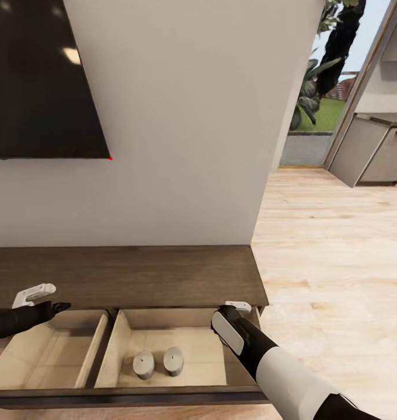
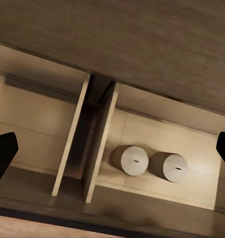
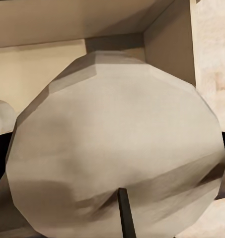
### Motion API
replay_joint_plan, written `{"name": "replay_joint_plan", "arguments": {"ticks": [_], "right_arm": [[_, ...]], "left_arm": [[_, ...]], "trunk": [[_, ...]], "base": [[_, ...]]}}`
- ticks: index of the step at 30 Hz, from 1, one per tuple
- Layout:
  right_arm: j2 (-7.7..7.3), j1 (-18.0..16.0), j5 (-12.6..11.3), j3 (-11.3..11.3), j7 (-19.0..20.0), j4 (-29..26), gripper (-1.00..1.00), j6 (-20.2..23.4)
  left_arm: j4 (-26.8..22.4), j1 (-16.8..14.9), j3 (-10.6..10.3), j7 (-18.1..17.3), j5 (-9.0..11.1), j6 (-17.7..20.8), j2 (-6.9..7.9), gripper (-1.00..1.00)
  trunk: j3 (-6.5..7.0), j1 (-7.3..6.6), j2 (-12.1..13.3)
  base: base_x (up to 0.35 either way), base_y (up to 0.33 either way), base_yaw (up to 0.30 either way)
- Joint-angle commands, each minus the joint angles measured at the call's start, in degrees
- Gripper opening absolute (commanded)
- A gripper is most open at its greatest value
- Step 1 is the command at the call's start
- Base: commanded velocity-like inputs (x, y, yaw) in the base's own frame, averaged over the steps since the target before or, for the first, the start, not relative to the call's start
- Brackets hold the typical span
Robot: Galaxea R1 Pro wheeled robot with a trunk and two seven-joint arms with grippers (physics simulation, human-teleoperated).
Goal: Place each of the two pumpkins and all three candles from the living room inside a cabinet in the living room (use any cabinet), then make sure every cabinet is closed, and position the cauldron so it is next to a table in the living room.
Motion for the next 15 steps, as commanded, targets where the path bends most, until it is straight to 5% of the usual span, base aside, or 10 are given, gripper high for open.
{"name": "replay_joint_plan", "arguments": {"ticks": [1,15], "right_arm": [[0.0,0.0,-0.2,0.0,0.0,0.0,-1.0,-0.2],[0.0,0.0,-0.2,0.0,6.8,2.4,-1.0,0.0]], "left_arm": [[0.0,0.0,0.0,0.0,0.0,0.0,0.0,1.0],[0.0,0.0,-1.9,0.0,2.0,0.0,-0.18,1.0]], "trunk": [[-0.18,0.23,-0.4],[-2.7,3.3,-6.0]], "base": [[0.0,0.0,0.0],[0.0,0.0,0.0]]}}
